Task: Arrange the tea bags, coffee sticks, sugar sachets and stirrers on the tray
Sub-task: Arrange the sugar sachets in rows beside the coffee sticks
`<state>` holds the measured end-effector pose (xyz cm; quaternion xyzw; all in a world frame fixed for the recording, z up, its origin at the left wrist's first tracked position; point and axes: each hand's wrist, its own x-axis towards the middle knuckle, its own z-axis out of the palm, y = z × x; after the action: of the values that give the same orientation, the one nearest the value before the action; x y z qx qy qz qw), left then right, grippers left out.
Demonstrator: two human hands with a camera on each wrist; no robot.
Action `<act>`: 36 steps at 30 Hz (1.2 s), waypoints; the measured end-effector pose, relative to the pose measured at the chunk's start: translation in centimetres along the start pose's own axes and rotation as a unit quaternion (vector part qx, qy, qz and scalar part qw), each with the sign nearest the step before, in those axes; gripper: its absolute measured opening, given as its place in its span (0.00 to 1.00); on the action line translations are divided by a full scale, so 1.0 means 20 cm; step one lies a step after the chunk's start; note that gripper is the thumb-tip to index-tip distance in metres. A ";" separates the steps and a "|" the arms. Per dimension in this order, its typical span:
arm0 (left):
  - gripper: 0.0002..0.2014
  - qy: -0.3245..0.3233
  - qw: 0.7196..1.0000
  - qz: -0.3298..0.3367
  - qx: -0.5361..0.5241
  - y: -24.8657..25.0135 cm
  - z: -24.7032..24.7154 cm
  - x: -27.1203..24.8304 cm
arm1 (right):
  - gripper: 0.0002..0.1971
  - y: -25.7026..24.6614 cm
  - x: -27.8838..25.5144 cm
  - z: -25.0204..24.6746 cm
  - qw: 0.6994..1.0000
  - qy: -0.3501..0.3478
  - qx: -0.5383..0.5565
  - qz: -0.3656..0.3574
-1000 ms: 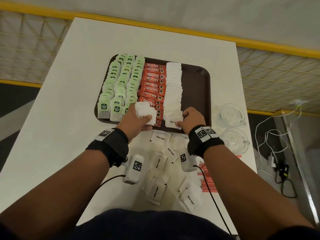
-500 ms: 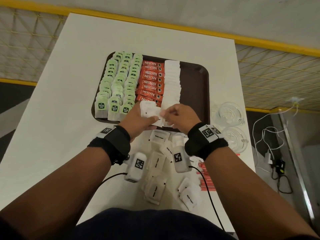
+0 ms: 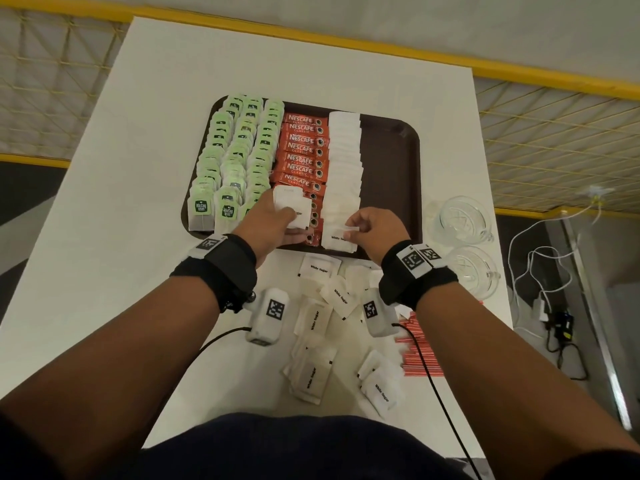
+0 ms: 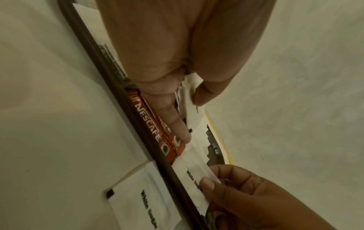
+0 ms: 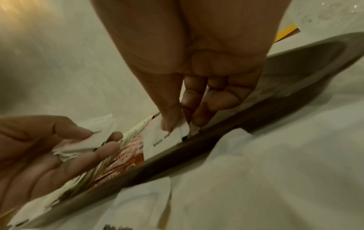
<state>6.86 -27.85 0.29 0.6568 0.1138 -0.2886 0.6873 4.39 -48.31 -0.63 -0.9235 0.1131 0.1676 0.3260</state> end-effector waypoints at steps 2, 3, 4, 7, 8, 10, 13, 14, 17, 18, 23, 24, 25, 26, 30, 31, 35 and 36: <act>0.22 -0.010 1.000 0.018 0.015 0.00 -0.01 0.00 | 0.10 0.00 0.01 0.01 1.000 0.003 -0.029 -0.004; 0.21 -0.016 0.999 0.028 0.027 0.00 -0.01 -0.01 | 0.10 0.00 0.02 0.01 0.999 0.005 -0.045 -0.008; 0.21 -0.019 0.999 0.035 0.036 0.00 -0.01 -0.01 | 0.10 -0.01 0.03 0.01 0.998 0.008 -0.058 -0.011; 0.21 -0.023 0.998 0.040 0.043 0.02 -0.03 0.00 | 0.13 -0.01 0.04 0.00 0.997 0.029 -0.071 -0.006; 0.21 -0.024 0.998 0.039 0.045 0.03 -0.03 0.00 | 0.14 -0.01 0.05 -0.01 0.997 0.038 -0.072 -0.003; 0.23 -0.028 0.998 0.041 0.050 0.05 -0.02 0.01 | 0.14 -0.02 0.06 -0.04 0.996 0.063 -0.056 -0.006; 0.23 -0.016 0.997 0.054 0.051 0.09 0.01 0.04 | 0.13 -0.09 0.09 -0.11 0.997 0.071 0.007 -0.014; 0.22 -0.012 0.997 0.060 0.047 0.11 0.02 0.05 | 0.15 -0.11 0.10 -0.12 0.998 0.052 0.032 -0.020; 0.20 -0.010 0.995 0.086 0.042 0.17 0.06 0.10 | 0.17 -0.18 0.13 -0.16 0.988 -0.042 0.149 -0.009; 0.20 -0.010 0.995 0.093 0.047 0.19 0.07 0.13 | 0.17 -0.19 0.15 -0.16 0.979 -0.056 0.193 0.004; 0.15 -0.037 0.993 0.099 0.057 0.30 0.11 0.26 | 0.08 -0.19 0.30 -0.20 0.927 -0.018 0.371 0.043; 0.15 -0.035 0.994 0.092 0.044 0.33 0.11 0.30 | 0.07 -0.18 0.35 -0.22 0.919 -0.004 0.391 0.044; 0.14 -0.030 0.995 0.085 0.030 0.36 0.10 0.33 | 0.07 -0.17 0.40 -0.24 0.916 0.016 0.398 0.044; 0.14 -0.027 0.996 0.082 0.018 0.39 0.09 0.37 | 0.08 -0.16 0.45 -0.26 0.915 0.039 0.398 0.044; 0.12 -0.009 0.996 0.086 0.025 0.48 0.05 0.48 | 0.09 -0.08 0.64 -0.36 0.923 0.130 0.351 0.091; 0.12 -0.001 0.996 0.087 0.033 0.49 0.04 0.51 | 0.09 -0.06 0.68 -0.38 0.926 0.141 0.331 0.111; 0.15 0.020 0.996 0.078 0.048 0.51 0.02 0.60 | 0.04 0.00 0.83 -0.41 0.941 0.162 0.262 0.140; 0.15 0.020 0.995 0.077 0.052 0.51 0.01 0.61 | 0.04 0.01 0.86 -0.41 0.946 0.165 0.243 0.140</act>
<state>22.30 -31.43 2.28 0.7040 0.0615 -0.2270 0.6702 22.08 -55.43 -1.22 -0.8061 0.3304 0.0246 0.4904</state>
